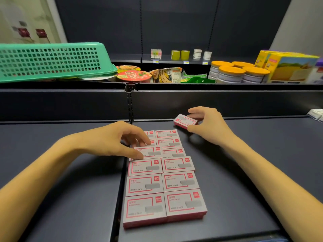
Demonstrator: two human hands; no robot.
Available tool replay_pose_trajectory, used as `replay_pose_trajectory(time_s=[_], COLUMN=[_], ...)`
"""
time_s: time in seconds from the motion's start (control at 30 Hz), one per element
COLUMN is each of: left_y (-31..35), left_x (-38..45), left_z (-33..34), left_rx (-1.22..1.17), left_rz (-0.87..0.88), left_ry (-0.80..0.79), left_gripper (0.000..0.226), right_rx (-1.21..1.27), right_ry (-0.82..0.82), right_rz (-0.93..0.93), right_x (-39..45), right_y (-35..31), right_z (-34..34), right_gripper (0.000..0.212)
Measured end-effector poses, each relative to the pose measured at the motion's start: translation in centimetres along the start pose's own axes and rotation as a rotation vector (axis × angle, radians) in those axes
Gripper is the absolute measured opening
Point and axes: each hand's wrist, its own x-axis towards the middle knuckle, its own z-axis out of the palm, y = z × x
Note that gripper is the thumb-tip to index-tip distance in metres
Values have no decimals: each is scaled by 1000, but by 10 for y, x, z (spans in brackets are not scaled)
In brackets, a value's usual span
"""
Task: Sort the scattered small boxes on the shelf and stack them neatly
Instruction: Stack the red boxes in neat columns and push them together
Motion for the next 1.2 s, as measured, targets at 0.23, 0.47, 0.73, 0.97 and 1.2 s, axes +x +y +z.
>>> replay_pose_trajectory(time_s=[0.23, 0.47, 0.73, 0.97, 1.2], left_y=[-1, -3, -1, -1, 0], left_x=[1, 0, 1, 1, 0], left_z=[0, 0, 0, 0, 0], left_rx=[-32, -34, -32, -48, -43], left_rz=[-4, 2, -1, 6, 23], left_ry=[-6, -22, -22, 4, -9], left_gripper=[32, 31, 30, 30, 27], right_rx=[179, -19, -172, -482, -481], right_ry=[-240, -446, -360, -91, -178], right_rz=[-5, -51, -201, -87, -88], right_x=[-13, -29, -29, -27, -28], right_y=[-20, -37, -37, -33, -34], right_z=[-24, -2, 13, 17, 10], right_gripper=[55, 46, 44, 54, 47])
